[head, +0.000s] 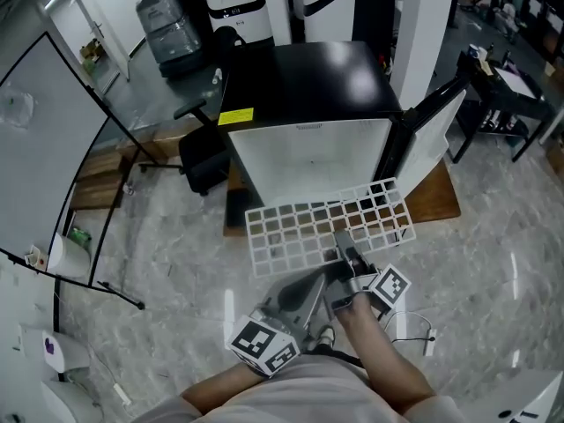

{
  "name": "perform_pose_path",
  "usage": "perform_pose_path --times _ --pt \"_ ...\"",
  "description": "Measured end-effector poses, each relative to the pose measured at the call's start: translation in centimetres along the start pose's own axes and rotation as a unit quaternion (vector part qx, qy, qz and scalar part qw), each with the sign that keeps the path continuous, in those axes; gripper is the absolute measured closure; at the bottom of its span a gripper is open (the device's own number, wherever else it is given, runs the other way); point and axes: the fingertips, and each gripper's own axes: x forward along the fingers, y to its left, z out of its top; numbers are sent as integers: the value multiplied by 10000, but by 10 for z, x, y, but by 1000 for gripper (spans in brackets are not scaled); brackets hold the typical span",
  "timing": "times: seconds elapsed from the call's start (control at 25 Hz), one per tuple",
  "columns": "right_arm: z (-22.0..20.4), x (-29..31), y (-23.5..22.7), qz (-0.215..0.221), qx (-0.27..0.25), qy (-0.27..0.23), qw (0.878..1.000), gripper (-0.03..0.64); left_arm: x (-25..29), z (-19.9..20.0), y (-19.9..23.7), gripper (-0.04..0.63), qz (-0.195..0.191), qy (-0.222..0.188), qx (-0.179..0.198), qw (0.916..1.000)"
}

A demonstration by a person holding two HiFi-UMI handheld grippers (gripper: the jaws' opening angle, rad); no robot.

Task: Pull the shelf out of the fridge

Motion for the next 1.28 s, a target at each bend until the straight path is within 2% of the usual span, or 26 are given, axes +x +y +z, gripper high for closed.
perform_pose_path --times 0.32,0.56,1.28 --pt "-2 -42 9 24 98 122 9999 571 -9 -8 -37 589 72 10 90 9999" --pt "0 -53 12 42 182 136 9997 571 -8 -5 -51 589 120 35 202 9997" --pt "-4 -55 15 -19 37 -12 10000 572 -19 -2 -51 589 58 8 218 9997"
